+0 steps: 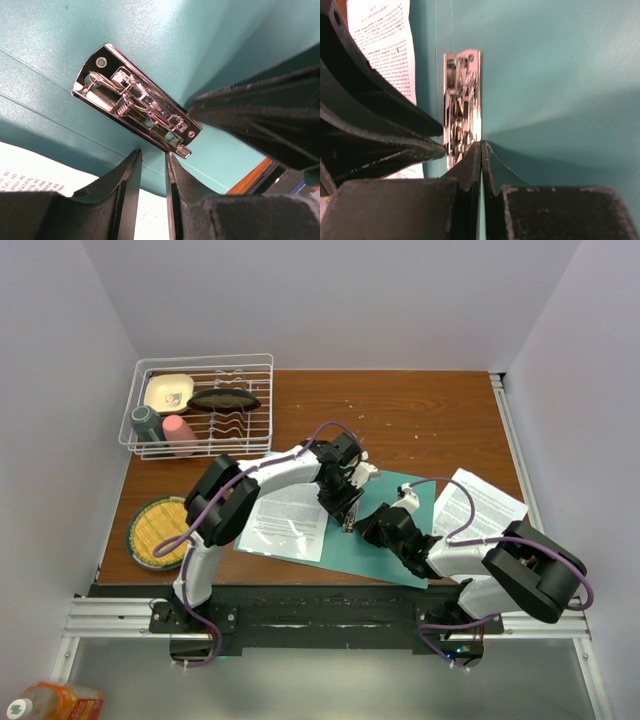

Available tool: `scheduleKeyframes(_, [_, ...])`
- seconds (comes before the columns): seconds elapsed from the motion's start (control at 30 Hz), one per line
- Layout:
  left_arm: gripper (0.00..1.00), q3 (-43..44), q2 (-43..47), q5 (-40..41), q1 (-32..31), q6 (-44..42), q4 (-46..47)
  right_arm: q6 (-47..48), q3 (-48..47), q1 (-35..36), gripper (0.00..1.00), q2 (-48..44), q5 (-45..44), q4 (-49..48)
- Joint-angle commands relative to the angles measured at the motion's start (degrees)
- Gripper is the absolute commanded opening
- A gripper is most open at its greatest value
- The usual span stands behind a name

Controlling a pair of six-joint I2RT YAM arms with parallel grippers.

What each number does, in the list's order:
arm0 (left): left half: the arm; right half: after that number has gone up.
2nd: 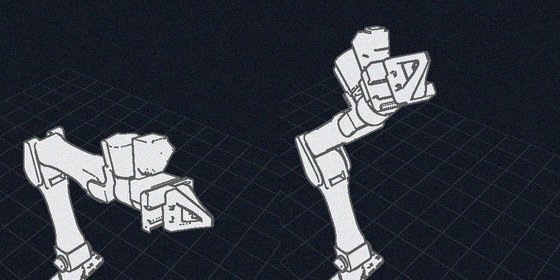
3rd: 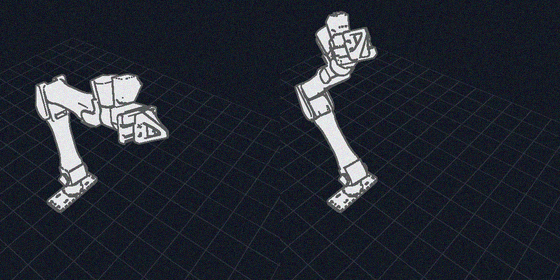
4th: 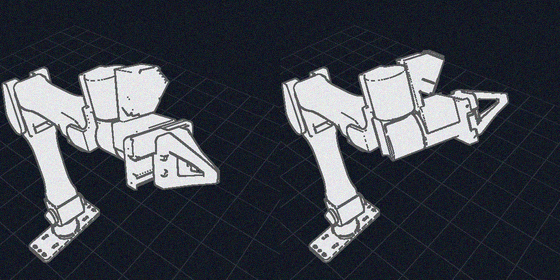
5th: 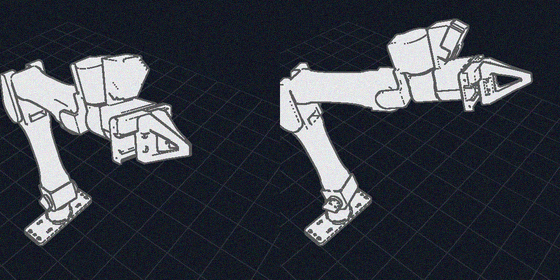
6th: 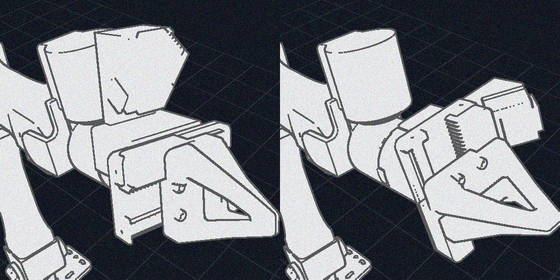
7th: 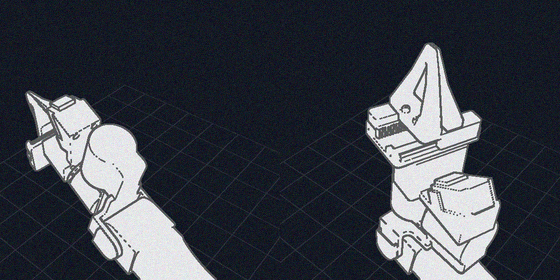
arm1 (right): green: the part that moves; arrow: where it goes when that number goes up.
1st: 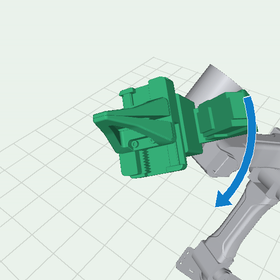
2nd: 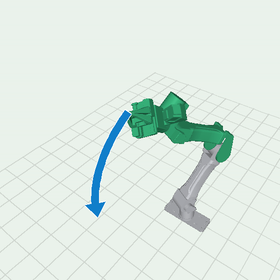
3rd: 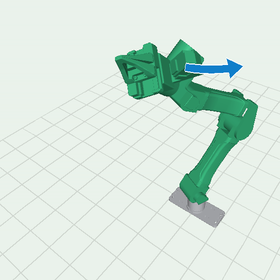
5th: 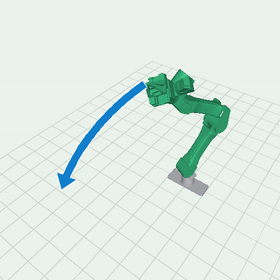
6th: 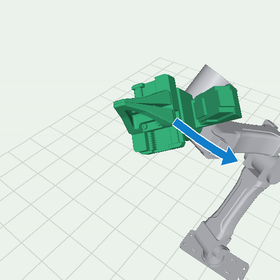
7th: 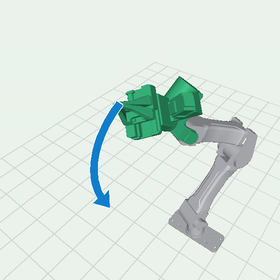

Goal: Put the files into the folder

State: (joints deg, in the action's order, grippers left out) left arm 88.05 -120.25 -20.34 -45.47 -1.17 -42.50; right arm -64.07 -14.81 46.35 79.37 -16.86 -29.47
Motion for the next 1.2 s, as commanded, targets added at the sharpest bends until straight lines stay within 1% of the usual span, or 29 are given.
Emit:
scheduleKeyframes(0.0, [0.29,5.9,-3.6,2.6,-0.1,-1.2,5.9,1.1,2.0,0.9,0.0,2.7,-0.4,15.1])
scheduleKeyframes(0.17, [0.29,7.0,-3.5,2.8,0.0,-2.3,6.5,0.8,1.1,0.9,0.0,2.6,-1.2,16.8])
scheduleKeyframes(0.33, [0.28,10.0,-6.1,0.0,-1.2,-1.4,5.3,0.5,1.6,1.0,0.0,1.6,-1.2,17.6])
scheduleKeyframes(0.5, [0.28,9.2,-5.4,-1.7,-3.7,0.0,5.9,0.0,2.9,0.9,0.0,0.3,-1.3,18.8])
scheduleKeyframes(0.67, [0.28,9.3,-4.9,-2.2,-4.4,0.4,6.6,-0.3,4.1,0.9,0.0,-2.0,-1.6,19.5])
scheduleKeyframes(0.8, [0.28,14.9,-6.8,-2.5,-4.5,0.6,4.3,-0.5,4.1,0.9,0.0,-1.4,-1.4,19.1])
scheduleKeyframes(0.87, [0.28,15.4,-6.8,-1.6,-4.5,0.1,3.9,-0.4,3.7,0.9,0.0,-0.7,-1.6,19.3])
scheduleKeyframes(0.97, [0.27,14.0,-6.0,0.4,-4.0,-0.8,3.9,-0.1,3.4,0.9,0.0,0.9,-1.4,17.9])
scheduleKeyframes(1.07, [0.25,11.2,-4.8,0.3,-2.8,-0.9,4.0,0.4,1.8,0.9,0.0,4.0,-0.7,17.0])
scheduleKeyframes(1.17, [0.25,6.2,-2.2,0.5,-1.0,-0.8,5.9,1.6,-1.4,0.9,0.0,8.6,-0.8,15.8])
